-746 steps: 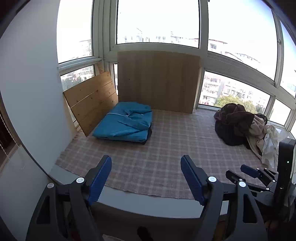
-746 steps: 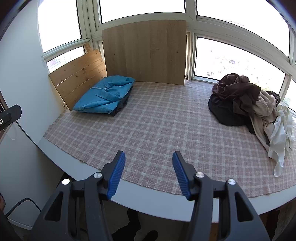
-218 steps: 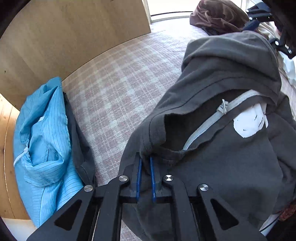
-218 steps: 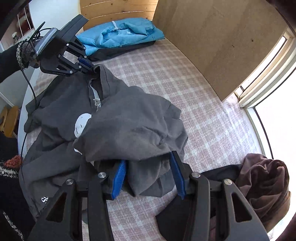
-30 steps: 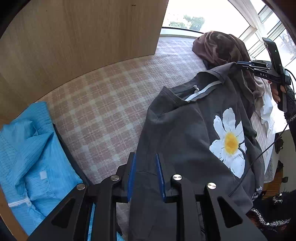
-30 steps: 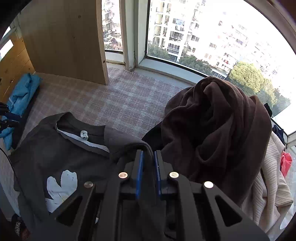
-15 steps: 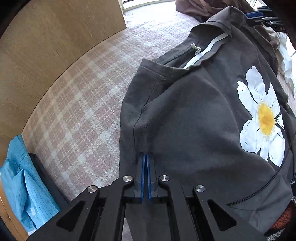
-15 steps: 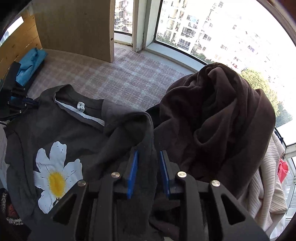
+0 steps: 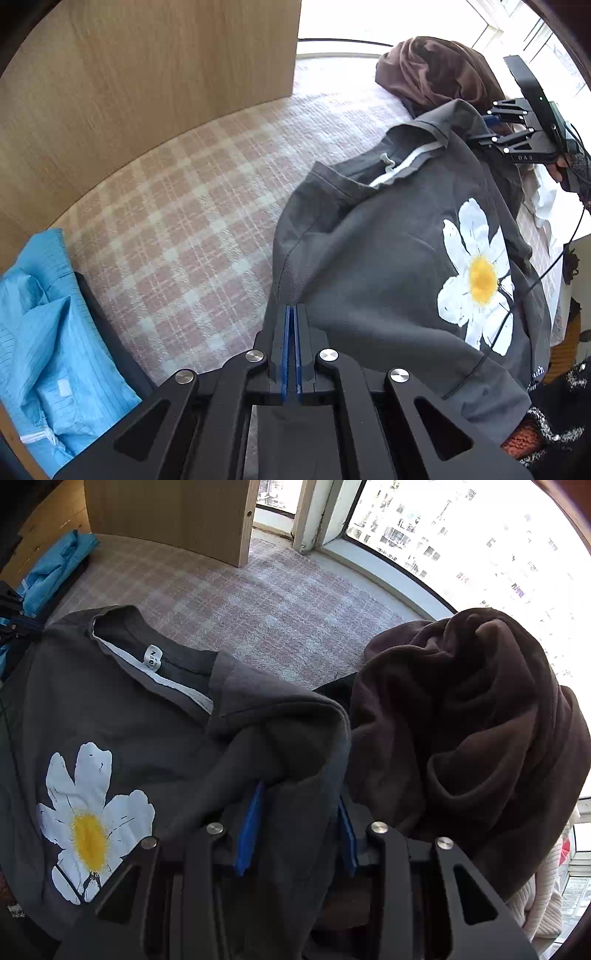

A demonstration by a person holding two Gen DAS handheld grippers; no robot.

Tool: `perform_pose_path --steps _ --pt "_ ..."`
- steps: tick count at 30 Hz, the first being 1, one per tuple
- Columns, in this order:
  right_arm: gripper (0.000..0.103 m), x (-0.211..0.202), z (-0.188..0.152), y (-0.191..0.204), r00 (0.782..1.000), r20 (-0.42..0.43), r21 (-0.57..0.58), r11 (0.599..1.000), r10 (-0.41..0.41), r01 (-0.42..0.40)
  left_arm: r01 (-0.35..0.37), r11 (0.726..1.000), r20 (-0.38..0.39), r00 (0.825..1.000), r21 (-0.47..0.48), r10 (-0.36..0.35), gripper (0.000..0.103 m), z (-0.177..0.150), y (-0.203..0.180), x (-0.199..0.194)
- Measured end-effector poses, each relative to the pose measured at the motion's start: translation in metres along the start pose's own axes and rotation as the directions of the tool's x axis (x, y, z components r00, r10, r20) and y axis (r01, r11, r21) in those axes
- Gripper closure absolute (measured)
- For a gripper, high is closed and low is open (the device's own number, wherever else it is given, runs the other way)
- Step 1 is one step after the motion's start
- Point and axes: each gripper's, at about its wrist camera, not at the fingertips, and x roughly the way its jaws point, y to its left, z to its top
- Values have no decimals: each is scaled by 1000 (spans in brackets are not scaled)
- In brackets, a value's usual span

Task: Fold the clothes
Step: 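Lower the shirt flat onto the plaid cloth with both tools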

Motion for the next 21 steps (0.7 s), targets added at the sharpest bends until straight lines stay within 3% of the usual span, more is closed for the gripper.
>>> perform_pose_path --steps 4,10,11,12,13,17,21 --pt "66 1 2 0 1000 3 -6 1000 -17 17 -47 999 -22 999 28 47 80 3 -8 10" --pt "66 13 8 -1 1000 8 -32 999 13 -13 -135 988 -44 989 69 138 81 12 -14 29" --pt "66 15 8 -2 1000 -1 -26 999 19 -19 -148 986 -55 987 79 153 94 14 -14 34" --pt "75 15 8 -4 1000 -2 -15 1000 23 -23 -139 987 -72 987 81 145 101 15 -13 38" --pt "98 14 7 -6 1000 -2 -4 1000 26 -26 -123 990 -77 989 73 128 101 15 -12 38" --pt "99 -14 -5 -17 994 71 46 996 78 -81 -52 999 8 999 -4 53 101 9 -2 5" --pt "99 -61 -18 -22 982 167 97 990 89 -106 45 994 113 993 -105 -33 101 -4 16 -43"
